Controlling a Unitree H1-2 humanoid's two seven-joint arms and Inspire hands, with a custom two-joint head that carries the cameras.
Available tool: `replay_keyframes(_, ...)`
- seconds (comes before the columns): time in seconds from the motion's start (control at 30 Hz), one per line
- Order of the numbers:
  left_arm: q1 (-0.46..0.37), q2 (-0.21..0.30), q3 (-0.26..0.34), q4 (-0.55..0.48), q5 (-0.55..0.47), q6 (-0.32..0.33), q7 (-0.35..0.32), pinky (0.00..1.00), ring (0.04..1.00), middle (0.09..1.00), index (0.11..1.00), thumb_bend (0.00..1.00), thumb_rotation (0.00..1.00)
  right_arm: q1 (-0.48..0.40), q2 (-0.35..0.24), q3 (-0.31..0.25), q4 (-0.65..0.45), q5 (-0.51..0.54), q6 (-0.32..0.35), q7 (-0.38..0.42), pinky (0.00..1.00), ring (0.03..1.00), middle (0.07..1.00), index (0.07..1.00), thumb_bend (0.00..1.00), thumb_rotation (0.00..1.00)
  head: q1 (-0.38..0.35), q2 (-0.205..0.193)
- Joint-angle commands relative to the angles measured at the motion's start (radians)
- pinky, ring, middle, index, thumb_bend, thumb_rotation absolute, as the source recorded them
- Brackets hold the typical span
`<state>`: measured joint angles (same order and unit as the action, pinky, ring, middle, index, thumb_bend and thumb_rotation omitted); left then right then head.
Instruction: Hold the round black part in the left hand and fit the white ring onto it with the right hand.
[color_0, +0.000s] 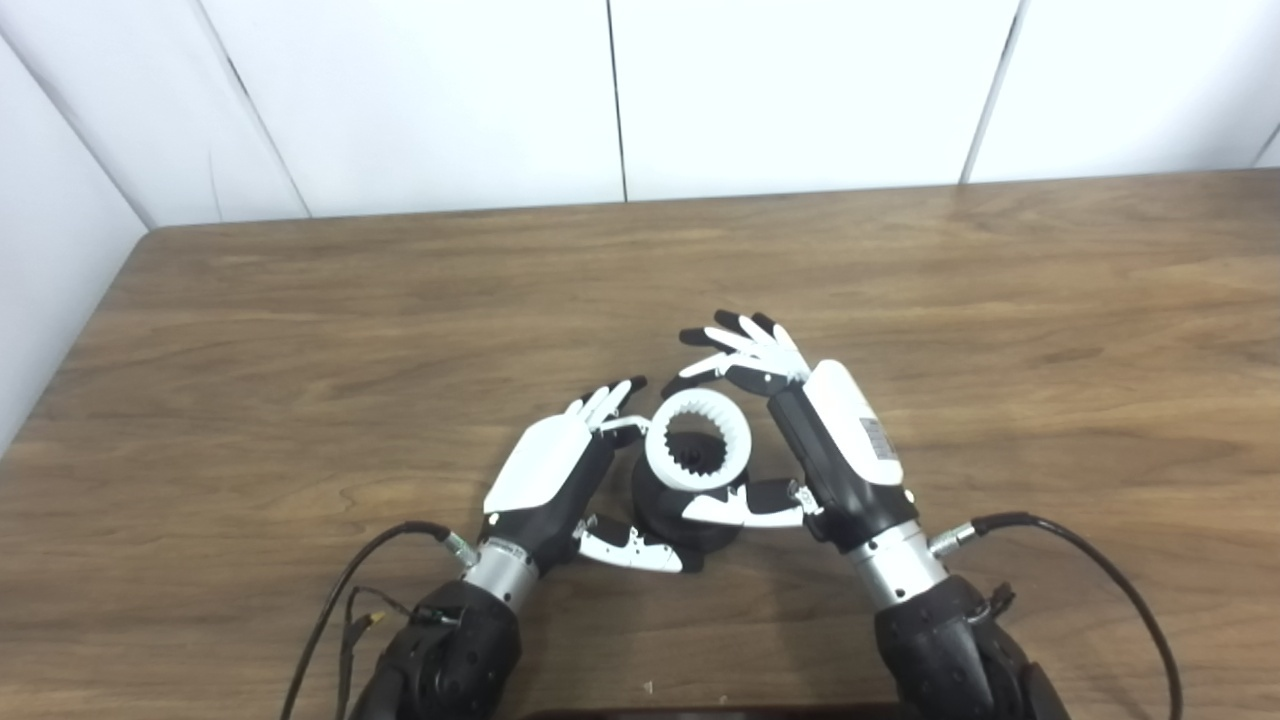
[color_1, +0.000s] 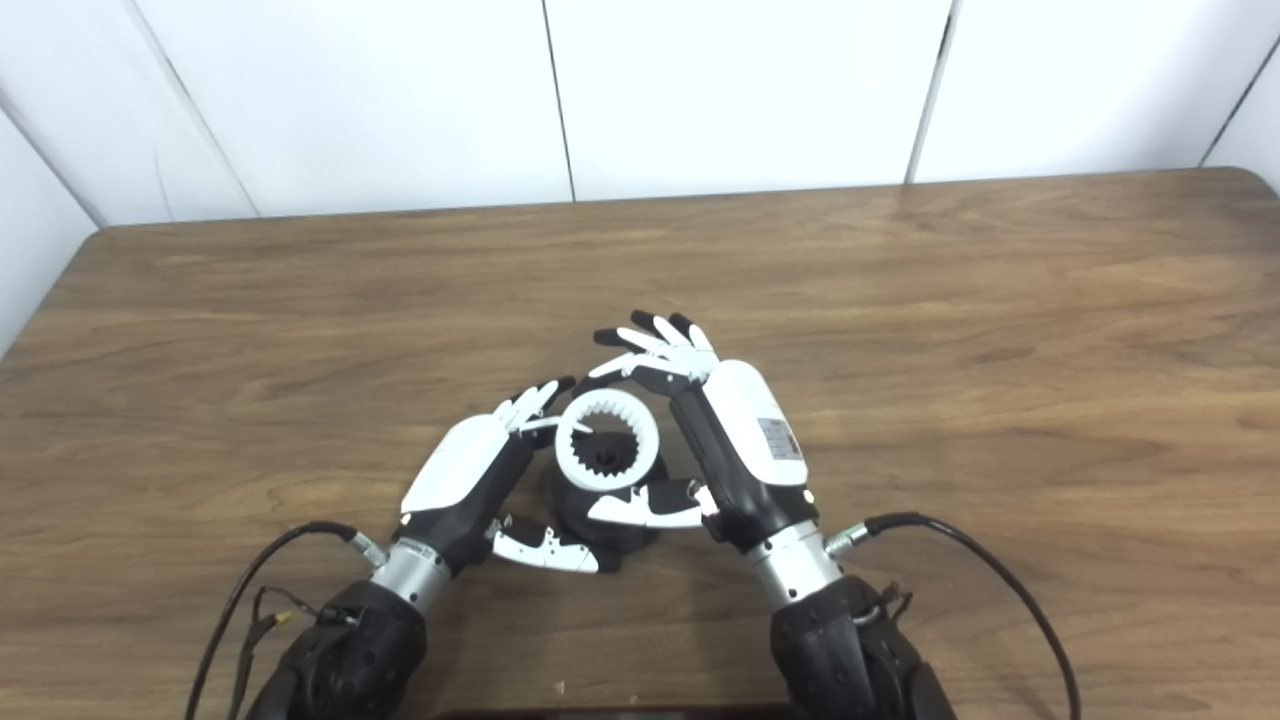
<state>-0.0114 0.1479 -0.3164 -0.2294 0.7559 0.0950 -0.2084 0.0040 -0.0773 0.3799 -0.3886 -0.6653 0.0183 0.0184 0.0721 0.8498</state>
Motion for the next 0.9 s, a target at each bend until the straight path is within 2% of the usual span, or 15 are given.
replay_keyframes(0.0, -0.032, 0.002, 0.0, -0.037, 0.008, -0.009, 0.013, 1.0, 1.0, 1.0, 0.628, 0.88, 0.37, -0.004, 0.02, 0.0, -0.018, -0.005, -0.025, -0.007, 0.97, 0.924, 0.833, 0.482, 0.52, 0.15, 0.0, 0.001)
replay_keyframes(0.43, -0.032, 0.004, -0.001, -0.054, 0.014, 0.007, 0.003, 1.0, 1.0, 1.0, 0.631, 0.88, 0.37, 0.008, 0.006, -0.007, 0.041, -0.004, -0.053, -0.024, 0.95, 0.92, 0.83, 0.482, 0.52, 0.14, 0.002, 0.008)
replay_keyframes(0.87, -0.033, 0.002, -0.003, -0.066, 0.013, 0.011, -0.001, 1.0, 1.0, 1.0, 0.627, 0.88, 0.35, 0.0, 0.002, -0.019, 0.054, 0.0, -0.041, -0.019, 0.97, 0.919, 0.828, 0.482, 0.52, 0.15, 0.01, 0.023)
